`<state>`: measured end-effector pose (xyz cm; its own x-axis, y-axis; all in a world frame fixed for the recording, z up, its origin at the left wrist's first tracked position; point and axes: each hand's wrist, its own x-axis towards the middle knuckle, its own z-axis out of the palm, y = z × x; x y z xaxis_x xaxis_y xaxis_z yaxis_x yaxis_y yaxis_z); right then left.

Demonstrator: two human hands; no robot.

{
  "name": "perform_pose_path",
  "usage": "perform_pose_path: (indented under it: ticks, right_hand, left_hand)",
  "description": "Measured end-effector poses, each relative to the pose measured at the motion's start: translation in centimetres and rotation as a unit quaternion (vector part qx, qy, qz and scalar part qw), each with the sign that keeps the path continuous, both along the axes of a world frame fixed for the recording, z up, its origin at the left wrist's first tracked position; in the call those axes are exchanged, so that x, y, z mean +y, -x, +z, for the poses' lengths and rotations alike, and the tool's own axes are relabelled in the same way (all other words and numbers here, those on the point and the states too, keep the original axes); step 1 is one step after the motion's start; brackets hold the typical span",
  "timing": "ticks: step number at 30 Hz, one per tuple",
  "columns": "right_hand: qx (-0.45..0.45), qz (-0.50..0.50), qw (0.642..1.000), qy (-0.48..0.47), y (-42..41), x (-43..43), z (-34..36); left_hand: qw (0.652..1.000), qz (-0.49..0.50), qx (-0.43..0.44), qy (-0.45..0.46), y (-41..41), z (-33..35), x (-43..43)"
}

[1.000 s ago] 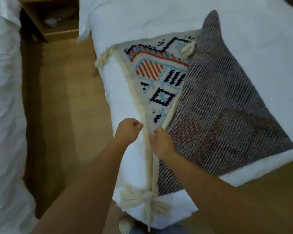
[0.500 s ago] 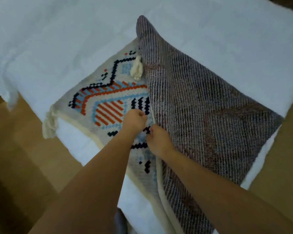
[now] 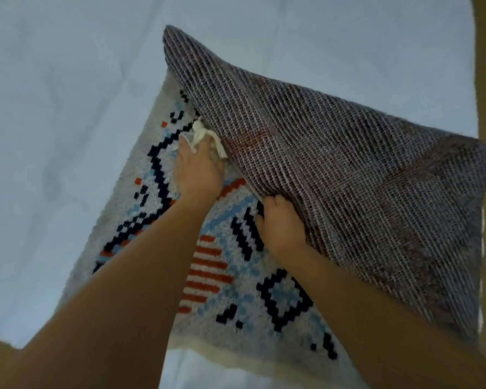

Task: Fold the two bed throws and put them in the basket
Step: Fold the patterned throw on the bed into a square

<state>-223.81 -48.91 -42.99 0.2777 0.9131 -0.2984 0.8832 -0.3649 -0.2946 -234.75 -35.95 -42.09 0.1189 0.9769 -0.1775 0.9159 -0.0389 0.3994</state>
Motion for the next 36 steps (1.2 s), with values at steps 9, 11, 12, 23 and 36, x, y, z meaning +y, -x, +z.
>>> perform_pose_path:
  ticks: [9,11,12,23,36]
  right_hand:
    - [-0.080,0.015,0.997,0.004,-1.8,-0.9,-0.2]
    - [-0.105,0.010,0.994,0.017,-2.8,-1.5,0.5]
    - [-0.102,0.010,0.994,0.025,-2.9,-1.9,0.9]
    - [-0.036,0.205,0.975,0.077,8.6,-10.4,3.4]
    - [-0.055,0.235,0.963,0.120,18.5,-13.7,1.5]
  left_hand:
    - [0.995,-0.089,-0.041,0.024,0.8,-0.7,-3.6]
    - [0.995,-0.086,-0.034,0.034,2.7,-0.3,-4.9]
    - [0.996,-0.083,-0.025,0.033,3.7,-0.1,-5.6]
    - [0.988,-0.040,0.137,0.051,16.6,4.9,-16.1]
    - [0.939,0.002,0.323,0.118,32.8,4.9,-20.4]
